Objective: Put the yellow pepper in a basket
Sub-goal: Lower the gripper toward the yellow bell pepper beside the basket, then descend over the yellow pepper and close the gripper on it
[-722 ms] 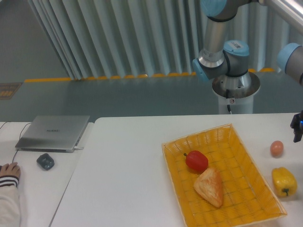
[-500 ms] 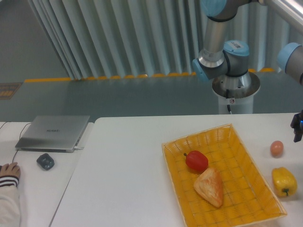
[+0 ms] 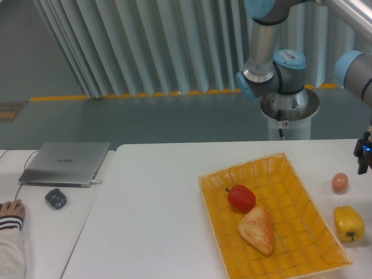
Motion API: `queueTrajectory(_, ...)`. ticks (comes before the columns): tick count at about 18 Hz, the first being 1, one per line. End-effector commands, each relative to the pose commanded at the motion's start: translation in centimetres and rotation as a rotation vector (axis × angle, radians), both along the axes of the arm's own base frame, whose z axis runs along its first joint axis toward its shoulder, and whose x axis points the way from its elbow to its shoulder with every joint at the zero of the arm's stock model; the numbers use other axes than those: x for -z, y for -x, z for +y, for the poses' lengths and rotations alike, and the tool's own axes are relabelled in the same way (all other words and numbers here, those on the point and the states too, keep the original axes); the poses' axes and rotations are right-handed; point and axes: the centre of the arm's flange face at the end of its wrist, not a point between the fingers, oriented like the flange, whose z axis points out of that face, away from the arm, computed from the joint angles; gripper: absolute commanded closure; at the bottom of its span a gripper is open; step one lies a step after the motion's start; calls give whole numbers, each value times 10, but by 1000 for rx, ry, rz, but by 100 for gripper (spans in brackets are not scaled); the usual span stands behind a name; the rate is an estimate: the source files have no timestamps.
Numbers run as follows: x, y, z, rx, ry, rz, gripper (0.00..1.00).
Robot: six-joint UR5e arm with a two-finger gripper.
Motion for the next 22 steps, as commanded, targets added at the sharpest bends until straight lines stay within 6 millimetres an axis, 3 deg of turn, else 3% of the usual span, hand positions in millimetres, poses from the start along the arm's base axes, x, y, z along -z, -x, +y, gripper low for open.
queueTrajectory(4,11,-17,-11,-89,-58,68,0)
queueTrajectory(10,16,-26,-2,-506,-146,-47,0)
queueTrajectory(14,17,-22,-5,-733,-156,-84,0)
queueTrajectory(17,33,-21,-2,-925,-135,-117,0)
queueTrajectory(22,60,-21,13,-984,-134,-119,0)
